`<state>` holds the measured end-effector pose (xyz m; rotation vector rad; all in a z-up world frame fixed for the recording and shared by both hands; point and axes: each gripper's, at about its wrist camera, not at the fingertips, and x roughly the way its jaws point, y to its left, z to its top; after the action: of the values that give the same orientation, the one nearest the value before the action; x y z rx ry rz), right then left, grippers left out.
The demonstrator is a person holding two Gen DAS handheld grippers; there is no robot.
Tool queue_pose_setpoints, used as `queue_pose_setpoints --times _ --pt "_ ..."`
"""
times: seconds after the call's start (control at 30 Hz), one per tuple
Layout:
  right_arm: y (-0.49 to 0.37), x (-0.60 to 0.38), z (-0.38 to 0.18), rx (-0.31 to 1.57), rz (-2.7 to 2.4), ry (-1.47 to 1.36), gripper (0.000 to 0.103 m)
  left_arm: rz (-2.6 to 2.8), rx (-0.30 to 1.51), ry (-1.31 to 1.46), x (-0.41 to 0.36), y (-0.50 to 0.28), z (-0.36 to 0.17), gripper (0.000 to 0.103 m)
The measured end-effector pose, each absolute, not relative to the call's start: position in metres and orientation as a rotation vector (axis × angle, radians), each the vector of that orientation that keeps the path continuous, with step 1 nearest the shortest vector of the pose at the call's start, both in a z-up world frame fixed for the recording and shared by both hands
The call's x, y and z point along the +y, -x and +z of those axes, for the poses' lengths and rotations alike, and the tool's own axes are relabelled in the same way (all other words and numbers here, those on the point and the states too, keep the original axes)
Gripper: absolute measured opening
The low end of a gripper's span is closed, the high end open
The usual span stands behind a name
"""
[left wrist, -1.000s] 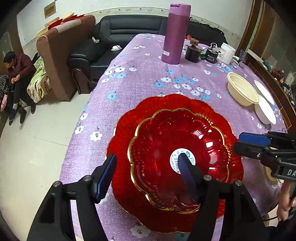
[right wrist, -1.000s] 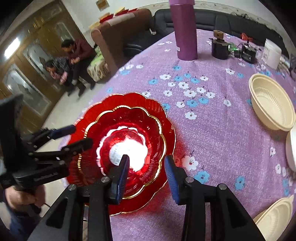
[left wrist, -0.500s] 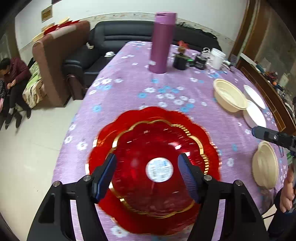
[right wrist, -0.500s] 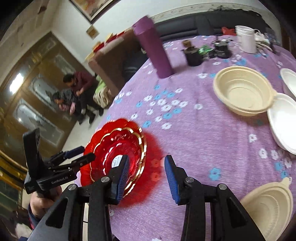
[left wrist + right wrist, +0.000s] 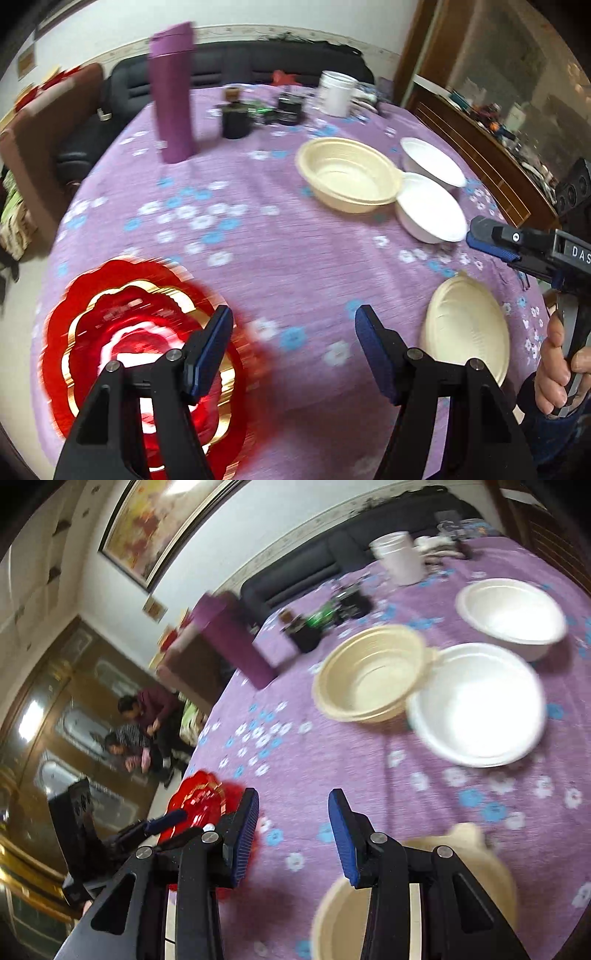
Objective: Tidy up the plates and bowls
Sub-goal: 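Move the left gripper to the white foam bowl and grasp its rim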
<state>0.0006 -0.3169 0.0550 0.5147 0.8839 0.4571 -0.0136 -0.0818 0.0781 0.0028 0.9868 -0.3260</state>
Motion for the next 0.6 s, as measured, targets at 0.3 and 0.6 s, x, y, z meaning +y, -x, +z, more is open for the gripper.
queue_pose_setpoints --times 0.3,0.6 --pt "0.002 -0.436 0.038 0.831 0.203 -0.626 0.042 -0.400 0.992 -0.025 -0.166 -0.031 0.078 0.068" --pt "-0.033 -0.471 0.014 0.875 0.152 -0.657 0.037 -0.432 1.070 0.007 -0.216 -0.079 0.052 0.058"
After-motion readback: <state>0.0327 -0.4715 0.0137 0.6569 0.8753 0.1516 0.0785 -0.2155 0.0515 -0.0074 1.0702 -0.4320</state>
